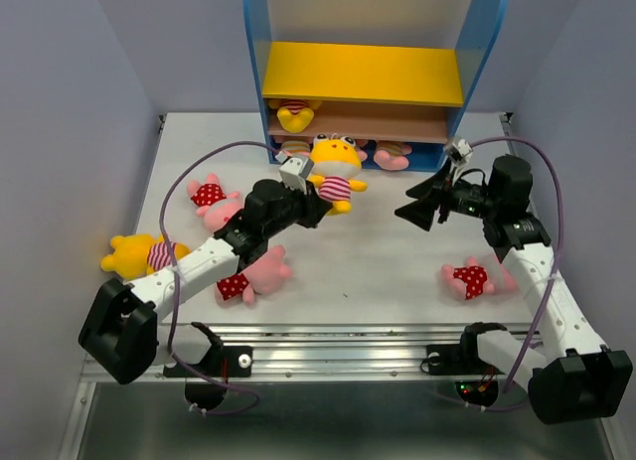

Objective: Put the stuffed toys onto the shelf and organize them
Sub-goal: Place the stuffed toy onto shelf

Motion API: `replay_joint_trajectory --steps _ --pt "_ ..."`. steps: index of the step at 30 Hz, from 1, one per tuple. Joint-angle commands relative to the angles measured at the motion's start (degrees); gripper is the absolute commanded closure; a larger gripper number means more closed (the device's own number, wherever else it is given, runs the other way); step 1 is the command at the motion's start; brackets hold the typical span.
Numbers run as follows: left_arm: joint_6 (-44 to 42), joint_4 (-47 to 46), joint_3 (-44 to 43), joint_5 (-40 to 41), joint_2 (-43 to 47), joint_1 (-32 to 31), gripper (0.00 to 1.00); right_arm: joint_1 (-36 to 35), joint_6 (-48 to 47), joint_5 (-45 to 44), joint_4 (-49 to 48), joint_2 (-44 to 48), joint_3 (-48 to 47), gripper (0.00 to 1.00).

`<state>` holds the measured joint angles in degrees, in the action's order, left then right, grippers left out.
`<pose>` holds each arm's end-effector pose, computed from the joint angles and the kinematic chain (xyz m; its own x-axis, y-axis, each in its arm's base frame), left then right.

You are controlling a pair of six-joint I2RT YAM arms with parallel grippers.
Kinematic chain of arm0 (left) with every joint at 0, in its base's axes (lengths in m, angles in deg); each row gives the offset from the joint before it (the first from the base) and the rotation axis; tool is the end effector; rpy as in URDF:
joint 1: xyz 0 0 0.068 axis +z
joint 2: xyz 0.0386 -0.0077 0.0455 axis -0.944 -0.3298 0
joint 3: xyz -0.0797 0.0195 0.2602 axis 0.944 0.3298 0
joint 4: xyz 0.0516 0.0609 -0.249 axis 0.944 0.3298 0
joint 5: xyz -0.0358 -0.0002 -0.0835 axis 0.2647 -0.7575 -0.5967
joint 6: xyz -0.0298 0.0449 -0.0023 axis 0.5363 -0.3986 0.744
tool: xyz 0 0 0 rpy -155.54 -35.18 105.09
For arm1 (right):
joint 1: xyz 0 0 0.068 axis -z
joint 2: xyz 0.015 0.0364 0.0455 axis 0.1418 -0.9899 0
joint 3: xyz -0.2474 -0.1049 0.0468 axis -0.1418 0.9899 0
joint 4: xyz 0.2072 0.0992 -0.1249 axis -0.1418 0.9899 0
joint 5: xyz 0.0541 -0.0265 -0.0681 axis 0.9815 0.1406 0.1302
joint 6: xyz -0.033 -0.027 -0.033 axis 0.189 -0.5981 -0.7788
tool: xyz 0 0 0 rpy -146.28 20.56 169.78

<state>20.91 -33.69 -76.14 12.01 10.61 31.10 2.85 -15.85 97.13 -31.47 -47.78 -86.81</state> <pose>0.2139 -0.1852 0.2947 -0.3049 -0.1263 -0.9440 0.7025 0.6394 -0.3125 0.2156 0.0507 0.3591 -0.3016 0.0282 -0.9530 -0.8540 0.4366 0.2832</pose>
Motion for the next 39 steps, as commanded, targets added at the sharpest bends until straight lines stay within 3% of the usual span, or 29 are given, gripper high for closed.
replay_joint_trajectory --steps 1,4,17,29,39 --pt "0.9 -2.4 -6.8 -0.6 -3.0 3.1 1.00 0.2 -11.6 -3.8 5.3 1.7 3.3 0.18" --pt "0.3 -0.3 -11.4 -0.6 -8.9 4.3 1.00 0.2 -15.0 -4.1 5.2 2.5 6.2 0.12" --pt "1.0 9.9 -37.1 -1.9 -29.0 5.6 1.00 0.2 -18.3 -4.3 5.3 6.2 9.6 0.07" --pt "1.8 16.3 -50.9 -1.3 -36.9 5.6 1.00 0.2 -18.4 -5.2 5.3 7.5 9.8 0.06" --pt "-5.1 26.3 -64.3 3.6 -44.2 5.7 1.00 0.2 -18.7 -5.5 5.2 7.8 10.0 0.05"
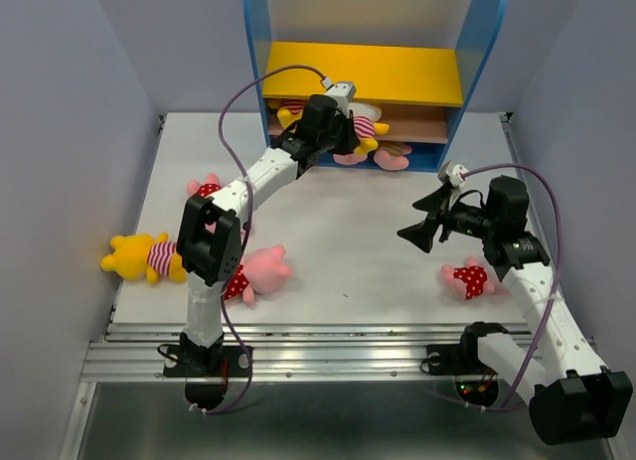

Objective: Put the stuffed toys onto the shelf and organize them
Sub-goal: Place the stuffed toy onto shelf

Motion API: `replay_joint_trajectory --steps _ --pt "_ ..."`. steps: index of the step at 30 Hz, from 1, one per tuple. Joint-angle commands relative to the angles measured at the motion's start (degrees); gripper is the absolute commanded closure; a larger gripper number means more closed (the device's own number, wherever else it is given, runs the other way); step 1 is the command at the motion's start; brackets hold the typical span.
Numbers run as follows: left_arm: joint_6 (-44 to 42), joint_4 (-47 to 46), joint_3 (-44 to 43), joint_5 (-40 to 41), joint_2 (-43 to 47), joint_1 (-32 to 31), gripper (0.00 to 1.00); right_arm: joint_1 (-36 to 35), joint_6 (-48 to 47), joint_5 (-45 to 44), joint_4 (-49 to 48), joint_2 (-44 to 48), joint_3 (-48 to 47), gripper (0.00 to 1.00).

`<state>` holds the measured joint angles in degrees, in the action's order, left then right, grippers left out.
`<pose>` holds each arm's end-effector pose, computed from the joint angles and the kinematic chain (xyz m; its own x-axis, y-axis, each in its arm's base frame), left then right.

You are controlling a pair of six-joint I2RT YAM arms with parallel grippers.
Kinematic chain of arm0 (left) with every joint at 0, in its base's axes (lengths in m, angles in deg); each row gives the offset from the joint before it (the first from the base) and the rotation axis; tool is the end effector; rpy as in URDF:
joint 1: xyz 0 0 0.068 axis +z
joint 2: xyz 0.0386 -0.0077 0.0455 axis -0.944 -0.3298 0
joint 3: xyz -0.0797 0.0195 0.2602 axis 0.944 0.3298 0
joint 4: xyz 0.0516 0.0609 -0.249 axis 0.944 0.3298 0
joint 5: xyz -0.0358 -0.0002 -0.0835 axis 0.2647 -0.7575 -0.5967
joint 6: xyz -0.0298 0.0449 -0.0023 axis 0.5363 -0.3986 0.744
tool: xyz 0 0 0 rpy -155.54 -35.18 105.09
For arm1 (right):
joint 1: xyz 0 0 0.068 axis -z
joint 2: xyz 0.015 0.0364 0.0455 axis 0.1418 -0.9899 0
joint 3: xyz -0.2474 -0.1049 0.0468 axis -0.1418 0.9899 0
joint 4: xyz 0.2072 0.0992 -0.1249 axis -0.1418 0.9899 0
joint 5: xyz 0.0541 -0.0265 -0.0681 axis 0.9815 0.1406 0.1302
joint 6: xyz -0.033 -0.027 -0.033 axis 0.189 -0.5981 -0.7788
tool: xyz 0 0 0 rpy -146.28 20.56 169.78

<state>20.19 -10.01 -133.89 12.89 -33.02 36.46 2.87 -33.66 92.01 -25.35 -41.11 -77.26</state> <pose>0.3947 -0.2758 0.3336 -0.4090 -0.0609 -0.9105 0.5903 0.7432 -0.3149 0.1910 0.0466 0.3139 -0.1883 -0.1367 -0.9726 -0.8596 0.5019 0.0959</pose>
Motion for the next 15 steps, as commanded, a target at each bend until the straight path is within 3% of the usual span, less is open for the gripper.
replay_joint_trajectory --steps 1,15 --pt "-4.7 3.2 -7.6 3.0 -1.6 0.4 1.00 0.2 -0.9 -0.3 -0.9 1.1 0.5 0.05" --pt "-2.5 3.3 -13.9 1.9 -6.6 3.3 1.00 0.2 -1.1 0.0 -0.9 1.5 0.6 0.05"
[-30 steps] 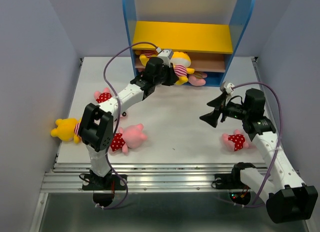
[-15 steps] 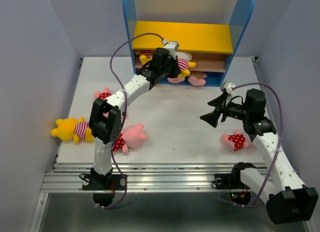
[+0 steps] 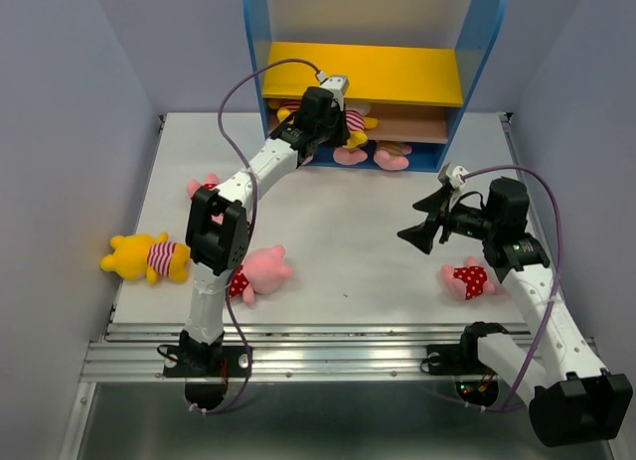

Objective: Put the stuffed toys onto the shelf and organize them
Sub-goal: Place the stuffed toy onto shelf

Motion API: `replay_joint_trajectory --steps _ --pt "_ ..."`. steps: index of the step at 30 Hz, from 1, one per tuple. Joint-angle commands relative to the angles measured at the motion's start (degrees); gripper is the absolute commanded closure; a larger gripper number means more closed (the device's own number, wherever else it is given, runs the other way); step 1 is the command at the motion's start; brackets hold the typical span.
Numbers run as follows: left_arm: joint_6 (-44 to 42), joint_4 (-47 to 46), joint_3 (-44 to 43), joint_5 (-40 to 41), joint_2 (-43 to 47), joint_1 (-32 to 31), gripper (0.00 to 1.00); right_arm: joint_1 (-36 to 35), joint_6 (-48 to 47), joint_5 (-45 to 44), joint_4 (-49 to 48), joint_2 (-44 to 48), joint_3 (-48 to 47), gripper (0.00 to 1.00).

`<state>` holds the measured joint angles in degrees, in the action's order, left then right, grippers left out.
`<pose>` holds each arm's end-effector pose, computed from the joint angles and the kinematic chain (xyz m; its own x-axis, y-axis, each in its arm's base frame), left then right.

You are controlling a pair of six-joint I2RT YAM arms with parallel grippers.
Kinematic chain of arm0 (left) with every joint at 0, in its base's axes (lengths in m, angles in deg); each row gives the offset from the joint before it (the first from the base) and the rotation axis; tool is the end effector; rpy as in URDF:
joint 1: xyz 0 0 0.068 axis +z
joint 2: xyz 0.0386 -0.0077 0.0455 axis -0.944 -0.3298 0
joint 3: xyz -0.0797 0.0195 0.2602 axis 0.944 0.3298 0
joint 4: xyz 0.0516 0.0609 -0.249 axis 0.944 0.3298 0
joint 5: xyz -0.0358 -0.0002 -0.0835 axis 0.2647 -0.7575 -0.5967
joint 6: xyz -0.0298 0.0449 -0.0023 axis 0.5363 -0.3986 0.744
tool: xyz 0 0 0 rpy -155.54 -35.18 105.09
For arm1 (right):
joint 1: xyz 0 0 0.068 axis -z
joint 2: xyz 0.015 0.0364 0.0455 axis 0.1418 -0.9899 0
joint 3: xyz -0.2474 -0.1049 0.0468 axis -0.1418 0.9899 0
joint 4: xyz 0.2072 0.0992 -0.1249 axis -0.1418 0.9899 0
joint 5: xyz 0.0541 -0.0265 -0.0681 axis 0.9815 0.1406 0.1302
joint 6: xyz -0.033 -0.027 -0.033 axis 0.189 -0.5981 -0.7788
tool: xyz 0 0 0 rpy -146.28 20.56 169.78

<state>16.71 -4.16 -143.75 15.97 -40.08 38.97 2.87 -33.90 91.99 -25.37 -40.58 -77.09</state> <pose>0.4302 -0.2708 0.3256 -0.4041 -0.0135 -0.9146 0.5309 0.8108 -0.2466 0.1891 0.0464 0.3146 -0.1783 -0.1382 -0.9742 -0.8608 0.5016 0.0863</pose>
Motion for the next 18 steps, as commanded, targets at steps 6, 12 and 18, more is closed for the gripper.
replay_joint_trajectory --steps 6,12,18 --pt "2.7 -3.5 -5.5 -2.3 -0.6 1.9 0.98 0.2 -0.9 0.0 -0.9 0.8 0.5 0.05" --pt "3.9 -3.9 -6.9 -3.5 -1.7 2.9 0.96 0.2 -1.0 0.0 -0.9 0.8 0.5 0.05" --pt "5.1 -3.8 -9.1 -4.9 -3.6 3.6 0.91 0.2 -1.2 -0.2 -0.9 0.6 0.6 0.05"
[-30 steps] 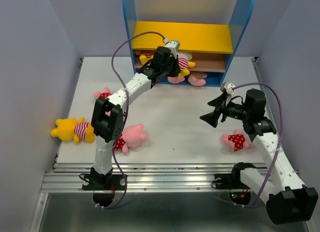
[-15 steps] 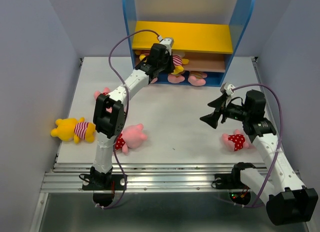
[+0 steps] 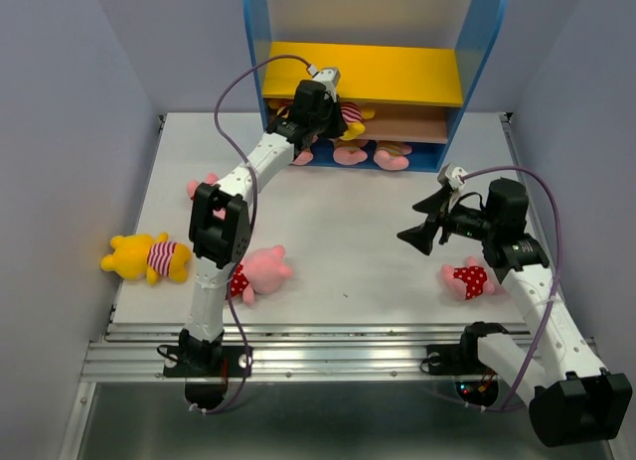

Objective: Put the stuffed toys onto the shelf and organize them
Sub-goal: Place the stuffed toy onto shelf

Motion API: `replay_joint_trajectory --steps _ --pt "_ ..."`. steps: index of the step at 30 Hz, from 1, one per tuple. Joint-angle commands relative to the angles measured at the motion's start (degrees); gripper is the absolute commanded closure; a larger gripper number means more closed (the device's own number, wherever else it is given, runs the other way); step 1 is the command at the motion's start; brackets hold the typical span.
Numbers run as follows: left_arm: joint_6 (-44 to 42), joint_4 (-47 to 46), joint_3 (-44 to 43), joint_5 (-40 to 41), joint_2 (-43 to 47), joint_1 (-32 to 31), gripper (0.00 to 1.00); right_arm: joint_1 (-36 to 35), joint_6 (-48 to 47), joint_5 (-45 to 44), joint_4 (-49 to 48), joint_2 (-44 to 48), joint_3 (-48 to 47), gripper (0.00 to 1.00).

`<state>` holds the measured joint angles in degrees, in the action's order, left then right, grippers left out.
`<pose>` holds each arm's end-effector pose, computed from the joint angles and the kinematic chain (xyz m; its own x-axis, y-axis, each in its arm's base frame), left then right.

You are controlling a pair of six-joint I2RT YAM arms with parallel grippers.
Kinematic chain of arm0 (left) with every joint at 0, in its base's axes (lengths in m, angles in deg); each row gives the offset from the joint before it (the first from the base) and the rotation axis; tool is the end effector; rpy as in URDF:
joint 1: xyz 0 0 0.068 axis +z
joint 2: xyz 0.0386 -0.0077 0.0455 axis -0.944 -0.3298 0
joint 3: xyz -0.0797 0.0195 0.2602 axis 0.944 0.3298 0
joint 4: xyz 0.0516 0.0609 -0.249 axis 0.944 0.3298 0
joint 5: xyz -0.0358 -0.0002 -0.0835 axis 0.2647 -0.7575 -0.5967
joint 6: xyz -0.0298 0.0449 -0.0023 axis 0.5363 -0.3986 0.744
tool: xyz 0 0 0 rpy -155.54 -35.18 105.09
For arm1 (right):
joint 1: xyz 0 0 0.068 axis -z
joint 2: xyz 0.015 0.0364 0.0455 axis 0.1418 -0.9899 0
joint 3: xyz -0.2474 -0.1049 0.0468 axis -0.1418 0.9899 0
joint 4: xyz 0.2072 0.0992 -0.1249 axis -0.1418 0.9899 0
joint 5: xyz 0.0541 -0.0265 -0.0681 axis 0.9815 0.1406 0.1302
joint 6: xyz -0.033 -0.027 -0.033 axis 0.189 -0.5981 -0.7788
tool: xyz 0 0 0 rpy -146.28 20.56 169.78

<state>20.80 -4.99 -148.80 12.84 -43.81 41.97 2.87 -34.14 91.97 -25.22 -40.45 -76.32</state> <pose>0.4560 -0.2568 0.3262 -0.4194 -0.1014 -0.9021 0.5081 0.7973 -0.3258 0.1885 0.0463 0.3101 -0.1881 -0.1416 -0.9719 -0.8602 0.5014 0.0934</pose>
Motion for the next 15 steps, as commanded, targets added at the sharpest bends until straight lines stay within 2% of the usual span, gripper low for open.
replay_joint_trajectory --steps 1,4,15 --pt "1.2 -2.9 -4.1 -1.7 -0.1 0.5 0.89 0.2 -0.9 -0.2 -1.0 0.5 -0.1 0.05" --pt "1.5 -2.9 -4.5 -1.9 -0.9 0.6 0.83 0.2 -1.0 -0.2 -1.0 0.5 -0.1 0.04" --pt "2.0 -2.8 -4.8 -1.3 -1.3 1.1 0.49 0.2 -1.2 -0.4 -1.0 0.6 -0.1 0.04"
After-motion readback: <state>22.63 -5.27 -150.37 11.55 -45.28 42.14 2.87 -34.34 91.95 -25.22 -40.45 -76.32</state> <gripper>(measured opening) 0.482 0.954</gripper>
